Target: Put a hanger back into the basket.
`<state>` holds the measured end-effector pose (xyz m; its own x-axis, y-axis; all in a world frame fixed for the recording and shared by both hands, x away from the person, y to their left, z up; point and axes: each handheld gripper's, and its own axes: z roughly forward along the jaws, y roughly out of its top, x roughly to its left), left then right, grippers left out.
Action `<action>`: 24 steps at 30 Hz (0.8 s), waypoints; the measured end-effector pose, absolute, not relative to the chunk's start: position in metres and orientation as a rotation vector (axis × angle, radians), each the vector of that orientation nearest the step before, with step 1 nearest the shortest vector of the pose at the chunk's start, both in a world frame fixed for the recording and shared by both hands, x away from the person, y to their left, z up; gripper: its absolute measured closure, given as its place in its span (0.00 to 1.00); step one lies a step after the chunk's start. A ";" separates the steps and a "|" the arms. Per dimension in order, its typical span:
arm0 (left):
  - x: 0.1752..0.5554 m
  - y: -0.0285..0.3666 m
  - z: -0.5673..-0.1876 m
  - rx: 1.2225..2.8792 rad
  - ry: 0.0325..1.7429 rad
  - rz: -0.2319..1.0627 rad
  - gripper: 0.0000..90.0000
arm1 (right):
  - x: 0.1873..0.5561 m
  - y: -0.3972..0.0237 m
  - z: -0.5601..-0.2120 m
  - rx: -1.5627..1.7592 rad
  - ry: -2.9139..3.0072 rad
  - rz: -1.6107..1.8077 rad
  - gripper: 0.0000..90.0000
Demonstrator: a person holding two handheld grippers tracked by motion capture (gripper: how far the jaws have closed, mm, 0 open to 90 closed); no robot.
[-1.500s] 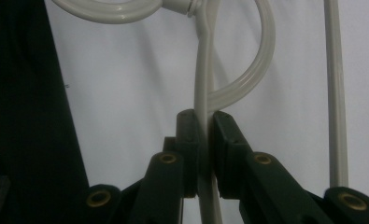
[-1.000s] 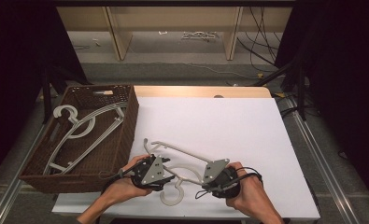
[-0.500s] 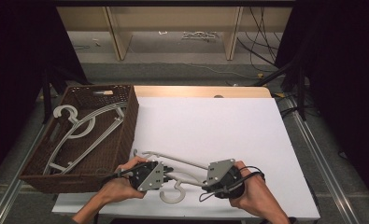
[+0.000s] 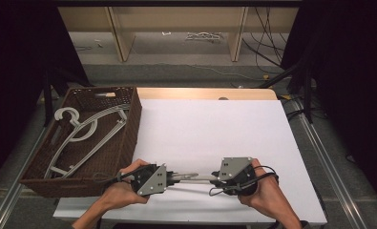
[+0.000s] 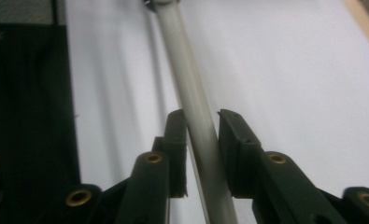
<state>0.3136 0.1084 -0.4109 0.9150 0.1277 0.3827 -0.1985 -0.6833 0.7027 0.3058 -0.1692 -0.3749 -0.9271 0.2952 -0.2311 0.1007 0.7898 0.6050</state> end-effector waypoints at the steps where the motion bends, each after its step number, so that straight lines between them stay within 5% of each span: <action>1: 0.314 0.109 -0.410 2.265 -0.036 0.505 0.88 | 0.306 -0.169 -0.374 0.320 2.654 0.883 0.79; 9: 0.320 0.118 -0.402 2.178 0.251 0.383 0.88 | 0.314 -0.178 -0.366 0.575 2.453 1.093 0.42; 24: 0.334 0.143 -0.400 2.036 0.588 0.181 0.88 | 0.318 -0.198 -0.361 0.825 2.189 1.315 0.32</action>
